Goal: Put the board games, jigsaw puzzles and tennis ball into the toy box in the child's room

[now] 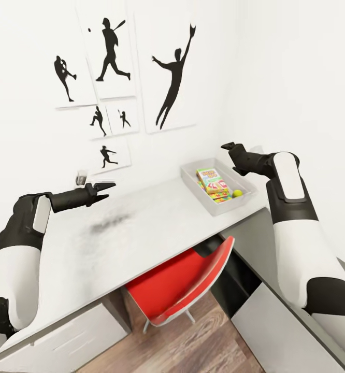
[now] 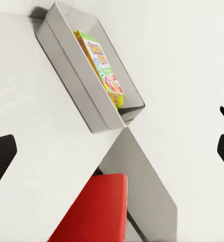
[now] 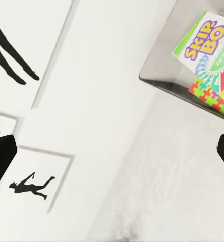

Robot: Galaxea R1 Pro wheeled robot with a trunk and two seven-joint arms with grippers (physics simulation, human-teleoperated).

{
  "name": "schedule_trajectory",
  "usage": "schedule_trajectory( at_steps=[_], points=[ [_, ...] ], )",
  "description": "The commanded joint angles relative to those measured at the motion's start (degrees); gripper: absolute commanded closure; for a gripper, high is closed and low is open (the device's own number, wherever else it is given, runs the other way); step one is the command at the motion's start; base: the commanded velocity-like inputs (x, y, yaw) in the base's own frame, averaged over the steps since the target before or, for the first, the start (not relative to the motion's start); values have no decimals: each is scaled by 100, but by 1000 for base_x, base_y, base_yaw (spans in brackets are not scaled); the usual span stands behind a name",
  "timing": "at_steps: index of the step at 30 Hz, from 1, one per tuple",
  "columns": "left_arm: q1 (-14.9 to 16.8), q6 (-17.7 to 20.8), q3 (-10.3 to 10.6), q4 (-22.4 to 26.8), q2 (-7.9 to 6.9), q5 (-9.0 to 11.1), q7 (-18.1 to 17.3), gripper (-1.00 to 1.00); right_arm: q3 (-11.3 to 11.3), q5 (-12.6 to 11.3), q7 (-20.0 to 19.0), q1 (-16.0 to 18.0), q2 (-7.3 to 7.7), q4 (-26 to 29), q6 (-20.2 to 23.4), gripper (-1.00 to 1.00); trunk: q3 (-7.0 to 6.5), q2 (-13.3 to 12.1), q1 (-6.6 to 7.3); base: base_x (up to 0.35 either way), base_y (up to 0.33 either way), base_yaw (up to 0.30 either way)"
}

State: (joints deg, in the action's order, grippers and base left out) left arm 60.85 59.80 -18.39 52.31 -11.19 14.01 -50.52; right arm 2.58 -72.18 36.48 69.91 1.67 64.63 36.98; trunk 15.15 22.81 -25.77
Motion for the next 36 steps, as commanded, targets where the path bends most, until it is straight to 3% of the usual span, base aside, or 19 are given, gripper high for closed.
schedule_trajectory(
  at_steps=[1,9,18,36],
  points=[
    [-34,17,-8,-1,-5,-27,-47,-100,-2,-49,47,-11,0,9,11,-100,2,11,-2,-213,0,0],
    [-120,14,-7,-1,-20,-30,-70,-100,-16,-50,43,-54,0,38,13,-100,-75,11,-2,-269,0,0],
    [-125,14,-6,-1,-31,-31,-66,-100,-20,-56,48,-57,0,41,20,-100,-161,11,-2,-84,15,0],
    [-139,14,-7,-1,-41,-52,-63,-100,-73,-67,52,-57,-9,41,28,-100,-332,11,-2,-199,174,2]
  ],
)
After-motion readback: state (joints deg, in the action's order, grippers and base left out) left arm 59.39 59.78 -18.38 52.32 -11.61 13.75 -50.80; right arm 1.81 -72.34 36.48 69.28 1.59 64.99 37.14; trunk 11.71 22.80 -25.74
